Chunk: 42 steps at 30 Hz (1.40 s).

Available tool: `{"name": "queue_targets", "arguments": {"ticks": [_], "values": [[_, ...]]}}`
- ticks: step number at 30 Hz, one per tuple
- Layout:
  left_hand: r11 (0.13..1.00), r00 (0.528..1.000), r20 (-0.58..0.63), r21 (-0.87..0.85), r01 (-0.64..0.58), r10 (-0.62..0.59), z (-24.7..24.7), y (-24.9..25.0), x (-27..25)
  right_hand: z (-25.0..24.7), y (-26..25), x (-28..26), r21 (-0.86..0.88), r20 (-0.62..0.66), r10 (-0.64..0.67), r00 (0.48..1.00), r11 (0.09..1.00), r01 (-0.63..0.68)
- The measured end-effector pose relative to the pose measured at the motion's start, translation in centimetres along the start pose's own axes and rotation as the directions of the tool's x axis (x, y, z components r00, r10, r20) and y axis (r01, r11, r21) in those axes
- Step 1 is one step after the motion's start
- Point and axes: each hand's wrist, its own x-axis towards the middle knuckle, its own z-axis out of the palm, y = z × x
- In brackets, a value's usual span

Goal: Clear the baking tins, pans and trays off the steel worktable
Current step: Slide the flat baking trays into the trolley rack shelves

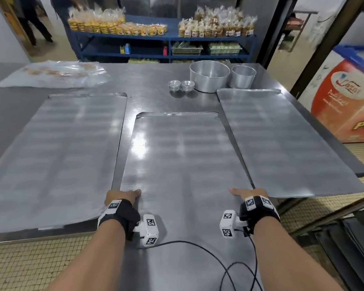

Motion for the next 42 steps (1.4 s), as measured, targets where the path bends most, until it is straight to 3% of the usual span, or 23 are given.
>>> {"name": "queue_targets", "arguments": {"ticks": [7,12,16,17,19,21,29,38,42], "values": [[0.994,0.993,0.034,0.020,-0.110,0.109,-3.2,4.2,0.8,-1.3,-1.2,-4.3,0.116,-0.009,-0.096,0.995,0.989,0.097],[0.977,0.973,0.103,0.037,-0.212,0.207,-4.5,6.6,1.0,-2.4,-0.8,-7.7,0.161,-0.146,-0.066,0.987,0.983,0.089],[0.949,0.940,0.157,0.040,-0.313,0.303,-3.9,8.8,-0.2,-4.6,0.3,-11.0,0.445,-0.290,0.028,0.957,0.889,0.109],[0.937,0.927,0.172,0.047,-0.346,0.334,-3.7,9.4,-0.9,-5.2,0.8,-11.3,0.514,-0.302,0.088,0.949,0.853,0.085],[0.918,0.902,0.217,0.060,-0.393,0.372,-2.8,10.3,-2.2,-6.3,2.2,-12.4,0.426,-0.348,0.088,0.933,0.902,0.074],[0.893,0.872,0.262,0.070,-0.445,0.414,-1.8,11.1,-3.8,-7.8,3.7,-13.5,0.462,-0.372,0.168,0.913,0.886,0.026],[0.789,0.709,0.449,0.013,-0.614,0.545,3.4,13.1,-10.6,-12.8,11.1,-17.4,0.548,-0.495,0.306,0.813,0.836,0.020],[0.735,0.567,0.620,-0.024,-0.678,0.542,9.3,11.6,-20.9,-17.9,19.8,-22.1,0.651,-0.547,0.505,0.668,0.758,-0.040],[0.683,0.490,0.679,-0.021,-0.731,0.546,11.7,10.4,-25.5,-20.2,23.8,-23.7,0.708,-0.561,0.547,0.622,0.706,0.018]]}}
